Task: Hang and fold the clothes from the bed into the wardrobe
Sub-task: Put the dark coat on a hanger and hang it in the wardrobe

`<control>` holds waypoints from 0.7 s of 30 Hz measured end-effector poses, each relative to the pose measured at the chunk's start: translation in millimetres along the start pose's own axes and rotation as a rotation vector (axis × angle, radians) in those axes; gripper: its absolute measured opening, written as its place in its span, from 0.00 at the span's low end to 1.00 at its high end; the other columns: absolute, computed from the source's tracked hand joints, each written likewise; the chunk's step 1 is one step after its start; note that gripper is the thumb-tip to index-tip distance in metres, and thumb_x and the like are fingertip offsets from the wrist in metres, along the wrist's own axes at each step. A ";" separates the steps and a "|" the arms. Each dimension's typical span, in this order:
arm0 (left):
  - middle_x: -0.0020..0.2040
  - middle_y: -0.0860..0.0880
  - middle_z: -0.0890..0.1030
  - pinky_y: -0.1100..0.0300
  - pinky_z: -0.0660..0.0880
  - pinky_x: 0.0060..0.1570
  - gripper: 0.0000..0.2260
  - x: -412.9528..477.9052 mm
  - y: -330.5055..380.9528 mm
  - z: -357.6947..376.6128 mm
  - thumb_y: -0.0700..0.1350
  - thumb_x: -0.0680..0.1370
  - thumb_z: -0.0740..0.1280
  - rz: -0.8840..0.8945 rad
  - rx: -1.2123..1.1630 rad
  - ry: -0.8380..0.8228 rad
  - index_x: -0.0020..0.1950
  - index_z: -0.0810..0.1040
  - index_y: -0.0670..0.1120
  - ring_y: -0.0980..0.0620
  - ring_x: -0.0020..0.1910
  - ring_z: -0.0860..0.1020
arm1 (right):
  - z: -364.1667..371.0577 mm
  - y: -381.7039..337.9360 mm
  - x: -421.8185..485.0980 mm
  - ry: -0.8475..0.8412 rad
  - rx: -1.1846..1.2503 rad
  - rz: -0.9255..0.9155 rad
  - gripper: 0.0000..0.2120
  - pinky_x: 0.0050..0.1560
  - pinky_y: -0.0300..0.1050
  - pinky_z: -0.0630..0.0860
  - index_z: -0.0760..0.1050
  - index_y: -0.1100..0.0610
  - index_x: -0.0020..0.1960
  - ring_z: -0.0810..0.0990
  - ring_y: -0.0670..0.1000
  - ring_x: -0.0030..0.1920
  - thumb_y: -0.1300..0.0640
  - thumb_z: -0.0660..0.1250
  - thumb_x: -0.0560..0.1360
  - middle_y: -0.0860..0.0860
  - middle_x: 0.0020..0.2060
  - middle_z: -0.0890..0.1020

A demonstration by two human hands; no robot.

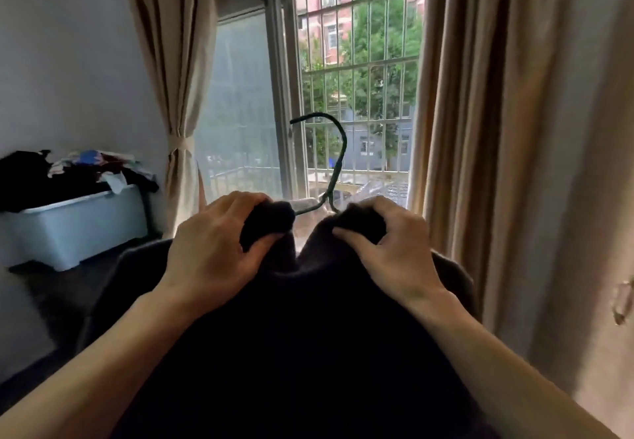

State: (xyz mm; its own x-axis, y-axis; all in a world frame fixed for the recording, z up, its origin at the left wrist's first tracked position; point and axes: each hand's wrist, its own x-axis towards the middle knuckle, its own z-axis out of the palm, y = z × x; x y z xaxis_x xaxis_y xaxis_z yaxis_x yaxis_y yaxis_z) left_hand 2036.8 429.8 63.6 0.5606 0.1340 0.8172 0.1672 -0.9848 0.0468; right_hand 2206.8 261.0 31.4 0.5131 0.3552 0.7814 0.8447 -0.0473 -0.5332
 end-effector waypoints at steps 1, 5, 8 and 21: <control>0.53 0.50 0.82 0.51 0.79 0.45 0.18 8.8 7.4 15.6 0.56 0.74 0.71 0.014 -0.052 -0.007 0.60 0.74 0.52 0.47 0.46 0.82 | -11.4 11.1 1.5 0.025 -0.033 0.008 0.14 0.51 0.40 0.78 0.79 0.48 0.50 0.80 0.43 0.45 0.45 0.78 0.68 0.42 0.43 0.82; 0.54 0.55 0.81 0.54 0.79 0.48 0.19 37.9 37.6 76.1 0.59 0.72 0.68 0.081 -0.245 -0.040 0.61 0.74 0.55 0.51 0.48 0.81 | -55.0 50.4 3.3 0.123 -0.151 0.055 0.14 0.49 0.36 0.77 0.80 0.48 0.49 0.80 0.41 0.45 0.46 0.78 0.67 0.41 0.43 0.82; 0.54 0.54 0.81 0.51 0.79 0.49 0.19 55.5 58.8 120.6 0.58 0.73 0.69 0.143 -0.365 -0.075 0.61 0.73 0.55 0.50 0.49 0.81 | -84.8 74.4 3.1 0.177 -0.245 0.083 0.14 0.52 0.40 0.78 0.81 0.47 0.50 0.80 0.41 0.47 0.47 0.78 0.67 0.40 0.44 0.82; 0.58 0.55 0.74 0.61 0.66 0.56 0.19 134.1 118.5 266.2 0.59 0.78 0.63 0.422 -0.759 -0.240 0.64 0.69 0.51 0.52 0.58 0.73 | -132.2 133.1 14.6 0.458 -0.656 0.221 0.14 0.48 0.46 0.81 0.81 0.51 0.50 0.81 0.44 0.44 0.48 0.79 0.68 0.44 0.43 0.83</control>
State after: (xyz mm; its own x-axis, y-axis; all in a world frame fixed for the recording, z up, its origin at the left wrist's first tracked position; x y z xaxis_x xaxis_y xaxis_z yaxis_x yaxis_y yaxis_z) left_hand 2347.7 360.4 25.8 0.6225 -0.3195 0.7144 -0.6238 -0.7538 0.2064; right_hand 2346.9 136.5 14.7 0.5696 -0.1348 0.8108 0.5616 -0.6563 -0.5038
